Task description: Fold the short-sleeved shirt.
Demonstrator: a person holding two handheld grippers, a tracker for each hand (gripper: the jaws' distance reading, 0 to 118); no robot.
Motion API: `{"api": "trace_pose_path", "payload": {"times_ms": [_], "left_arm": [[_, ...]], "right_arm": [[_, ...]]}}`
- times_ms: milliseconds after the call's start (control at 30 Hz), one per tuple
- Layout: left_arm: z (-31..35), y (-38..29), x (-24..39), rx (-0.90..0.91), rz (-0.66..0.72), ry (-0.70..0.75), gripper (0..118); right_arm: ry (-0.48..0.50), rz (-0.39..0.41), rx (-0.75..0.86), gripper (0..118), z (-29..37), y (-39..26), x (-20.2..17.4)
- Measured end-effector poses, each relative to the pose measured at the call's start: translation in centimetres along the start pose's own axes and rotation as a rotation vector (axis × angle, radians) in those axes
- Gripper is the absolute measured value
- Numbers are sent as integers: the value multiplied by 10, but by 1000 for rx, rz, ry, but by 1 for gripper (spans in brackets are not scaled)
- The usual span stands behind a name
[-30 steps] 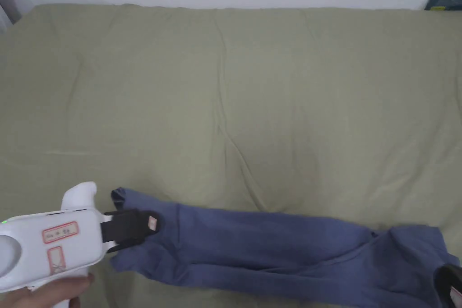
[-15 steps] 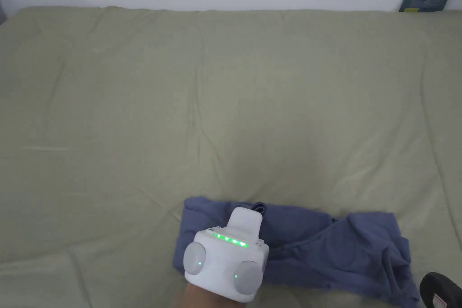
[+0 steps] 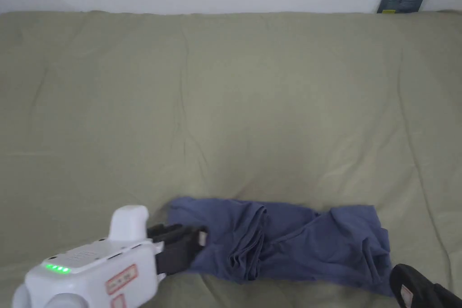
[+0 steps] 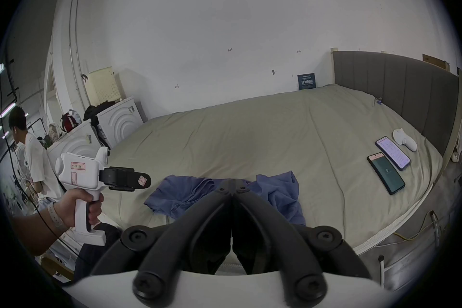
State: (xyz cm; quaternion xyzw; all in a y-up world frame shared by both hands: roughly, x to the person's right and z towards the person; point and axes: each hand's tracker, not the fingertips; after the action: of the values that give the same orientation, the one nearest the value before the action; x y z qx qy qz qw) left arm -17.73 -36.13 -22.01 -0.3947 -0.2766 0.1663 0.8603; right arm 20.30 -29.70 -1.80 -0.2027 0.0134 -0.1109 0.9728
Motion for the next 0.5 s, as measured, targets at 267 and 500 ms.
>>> {"api": "trace_pose_path", "payload": {"times_ms": [267,500], "left_arm": [[-76,-9,-5,-32,14,-28,7],[-167,-46,54,-206,-54,-95,7]], "right_arm": [[7,7,-12,0,2,-1,-10],[-32,22,-7,0,10,2,-4]]}}
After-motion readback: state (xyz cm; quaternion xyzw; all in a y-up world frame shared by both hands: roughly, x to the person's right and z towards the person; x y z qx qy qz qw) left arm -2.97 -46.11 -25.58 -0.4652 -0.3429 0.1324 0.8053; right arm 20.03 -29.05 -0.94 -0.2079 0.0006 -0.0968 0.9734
